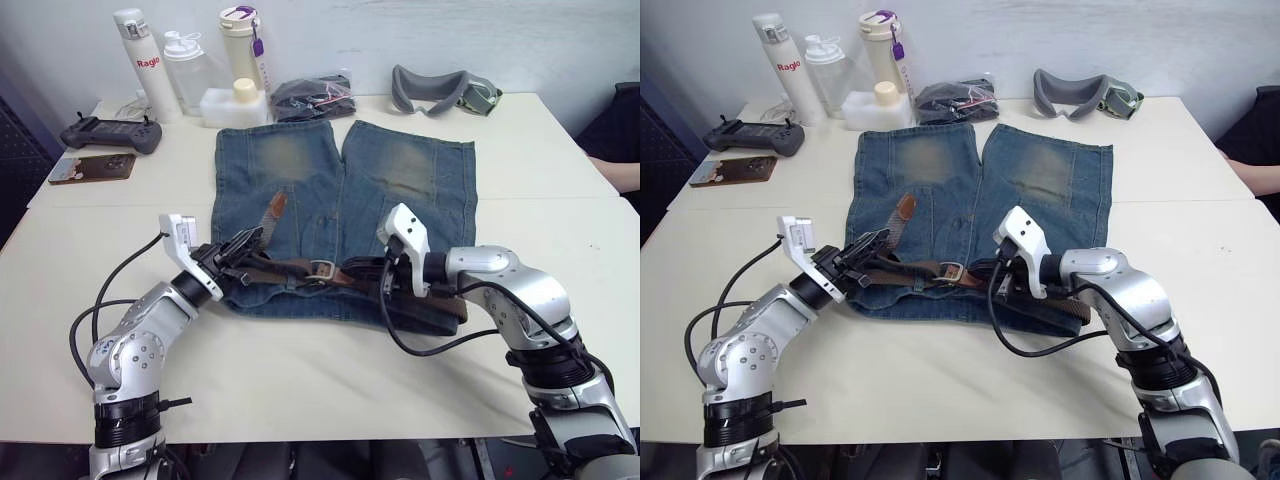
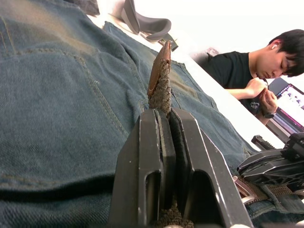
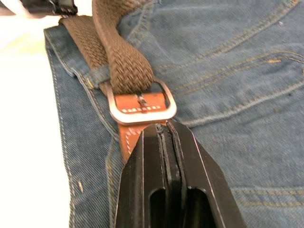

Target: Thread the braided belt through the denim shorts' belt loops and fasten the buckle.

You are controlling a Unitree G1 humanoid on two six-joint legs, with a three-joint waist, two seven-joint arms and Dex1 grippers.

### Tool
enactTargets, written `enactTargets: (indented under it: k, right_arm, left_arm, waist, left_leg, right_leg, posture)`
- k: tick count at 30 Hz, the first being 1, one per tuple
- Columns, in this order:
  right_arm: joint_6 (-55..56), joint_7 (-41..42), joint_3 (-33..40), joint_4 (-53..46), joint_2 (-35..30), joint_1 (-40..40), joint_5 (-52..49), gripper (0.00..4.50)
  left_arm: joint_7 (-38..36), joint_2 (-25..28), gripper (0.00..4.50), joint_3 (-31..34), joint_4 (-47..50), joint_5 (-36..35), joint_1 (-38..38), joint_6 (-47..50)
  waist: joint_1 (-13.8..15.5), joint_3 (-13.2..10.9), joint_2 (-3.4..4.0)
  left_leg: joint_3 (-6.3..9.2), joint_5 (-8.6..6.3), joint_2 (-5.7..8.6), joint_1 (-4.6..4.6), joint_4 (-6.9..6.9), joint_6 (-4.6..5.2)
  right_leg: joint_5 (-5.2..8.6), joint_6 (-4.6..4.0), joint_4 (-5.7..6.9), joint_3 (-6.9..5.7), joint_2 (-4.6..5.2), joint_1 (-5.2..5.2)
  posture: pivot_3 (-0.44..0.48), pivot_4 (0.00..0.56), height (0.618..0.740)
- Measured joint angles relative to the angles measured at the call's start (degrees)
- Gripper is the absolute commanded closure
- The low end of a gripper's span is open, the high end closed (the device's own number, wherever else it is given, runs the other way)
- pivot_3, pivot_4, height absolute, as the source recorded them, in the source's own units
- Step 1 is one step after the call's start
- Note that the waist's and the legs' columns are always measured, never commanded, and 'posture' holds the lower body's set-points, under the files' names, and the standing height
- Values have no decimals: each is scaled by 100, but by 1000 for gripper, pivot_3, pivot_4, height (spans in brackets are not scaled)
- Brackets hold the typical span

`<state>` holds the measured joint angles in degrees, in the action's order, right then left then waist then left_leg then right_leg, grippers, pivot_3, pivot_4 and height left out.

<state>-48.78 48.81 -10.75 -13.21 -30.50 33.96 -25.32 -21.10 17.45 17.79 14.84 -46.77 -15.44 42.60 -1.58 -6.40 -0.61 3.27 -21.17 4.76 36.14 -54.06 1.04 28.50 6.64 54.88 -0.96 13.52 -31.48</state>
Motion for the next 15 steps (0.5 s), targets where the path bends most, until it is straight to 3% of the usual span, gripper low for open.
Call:
enactTargets:
  k: [15]
  right_arm:
    - [126, -181, -278, 433, 685, 146, 107, 4456]
  left_arm:
    - [-82, -205, 4500, -37, -218, 15, 564, -451]
  waist:
    - [-3, 1, 0]
  left_leg:
    - [2, 1, 4, -4, 0, -2]
  right_leg:
    - [0, 0, 6, 2, 0, -2]
  posture:
    - [0, 150, 627]
